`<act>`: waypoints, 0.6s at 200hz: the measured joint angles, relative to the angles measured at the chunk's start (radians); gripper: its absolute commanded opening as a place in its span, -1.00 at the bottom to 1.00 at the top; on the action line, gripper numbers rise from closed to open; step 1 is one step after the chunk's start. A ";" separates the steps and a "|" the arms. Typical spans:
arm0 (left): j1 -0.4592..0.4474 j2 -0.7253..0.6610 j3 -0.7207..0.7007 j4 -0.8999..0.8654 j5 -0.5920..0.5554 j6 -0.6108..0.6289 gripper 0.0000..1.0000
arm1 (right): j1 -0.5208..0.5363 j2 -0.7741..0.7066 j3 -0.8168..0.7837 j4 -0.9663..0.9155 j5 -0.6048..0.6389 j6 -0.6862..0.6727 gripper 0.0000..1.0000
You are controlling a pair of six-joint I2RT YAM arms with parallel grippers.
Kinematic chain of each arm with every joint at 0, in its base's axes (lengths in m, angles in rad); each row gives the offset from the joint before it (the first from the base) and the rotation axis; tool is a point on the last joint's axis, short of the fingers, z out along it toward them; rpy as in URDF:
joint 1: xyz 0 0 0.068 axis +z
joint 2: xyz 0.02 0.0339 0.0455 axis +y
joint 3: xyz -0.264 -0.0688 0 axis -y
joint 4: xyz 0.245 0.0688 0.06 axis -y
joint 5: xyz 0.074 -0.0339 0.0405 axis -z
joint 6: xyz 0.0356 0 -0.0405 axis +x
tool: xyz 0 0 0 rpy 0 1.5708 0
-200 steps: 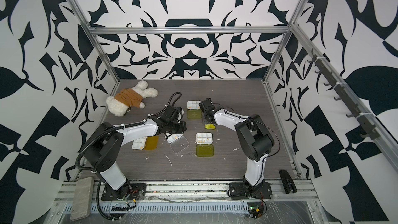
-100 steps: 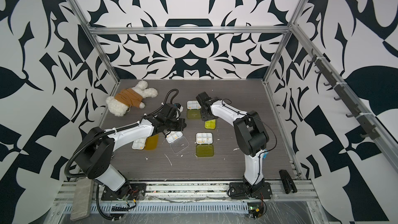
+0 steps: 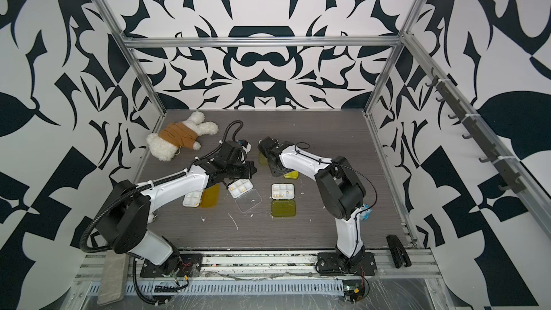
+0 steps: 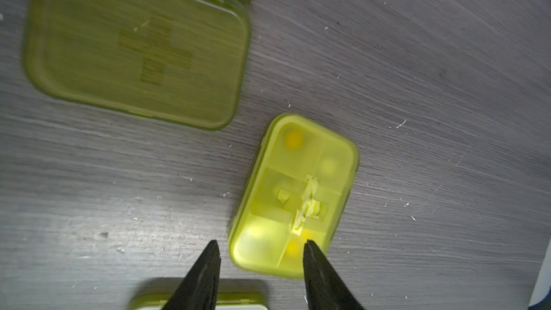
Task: Close pillboxes
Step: Adjust the pillbox at the center of the board.
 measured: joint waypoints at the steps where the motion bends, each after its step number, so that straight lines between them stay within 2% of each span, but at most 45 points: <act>1: 0.000 0.000 0.000 0.000 0.000 0.000 -0.96 | 0.001 0.001 0.000 0.000 0.002 0.000 -0.02; 43: 0.002 -0.018 -0.035 -0.001 -0.007 0.000 -0.96 | 0.034 0.068 -0.003 -0.011 0.069 0.014 -0.01; 120: 0.003 -0.018 -0.044 -0.001 -0.007 0.000 -0.96 | 0.033 0.067 -0.028 -0.003 0.115 0.030 0.00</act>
